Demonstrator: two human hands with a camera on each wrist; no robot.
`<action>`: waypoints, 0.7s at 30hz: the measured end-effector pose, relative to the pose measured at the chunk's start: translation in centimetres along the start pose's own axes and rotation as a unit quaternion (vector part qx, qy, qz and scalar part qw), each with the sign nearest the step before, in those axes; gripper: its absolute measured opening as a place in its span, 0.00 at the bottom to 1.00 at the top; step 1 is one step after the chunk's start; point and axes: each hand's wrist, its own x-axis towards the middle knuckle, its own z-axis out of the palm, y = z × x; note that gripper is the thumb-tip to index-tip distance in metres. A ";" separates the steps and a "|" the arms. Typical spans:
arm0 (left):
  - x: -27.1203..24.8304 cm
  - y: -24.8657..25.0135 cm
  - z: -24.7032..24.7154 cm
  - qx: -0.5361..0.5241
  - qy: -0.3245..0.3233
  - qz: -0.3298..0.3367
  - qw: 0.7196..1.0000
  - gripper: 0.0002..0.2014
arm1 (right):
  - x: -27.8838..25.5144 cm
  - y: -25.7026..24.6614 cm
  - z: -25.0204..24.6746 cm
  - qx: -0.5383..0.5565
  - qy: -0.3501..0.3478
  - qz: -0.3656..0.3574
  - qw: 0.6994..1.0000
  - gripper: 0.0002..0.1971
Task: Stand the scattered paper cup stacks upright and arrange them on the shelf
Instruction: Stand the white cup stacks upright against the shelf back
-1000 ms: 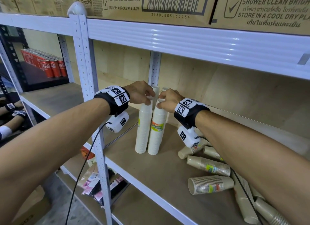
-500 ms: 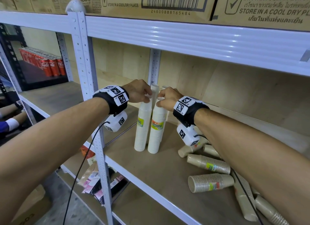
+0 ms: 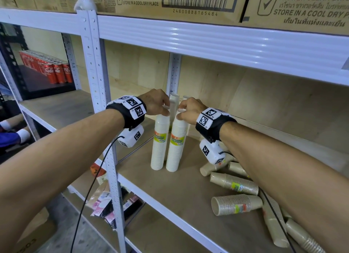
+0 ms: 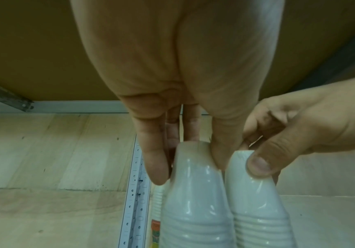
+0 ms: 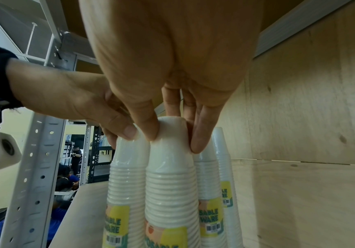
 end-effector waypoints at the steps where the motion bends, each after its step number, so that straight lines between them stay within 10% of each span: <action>1: 0.0 0.0 0.0 -0.002 -0.002 0.001 1.000 0.20 | 0.0 0.0 0.0 0.001 -0.001 -0.001 1.000 0.18; 21: -0.1 0.8 -1.7 -0.023 0.005 0.017 1.000 0.21 | 0.3 0.5 -1.0 -0.002 -0.020 0.012 1.000 0.27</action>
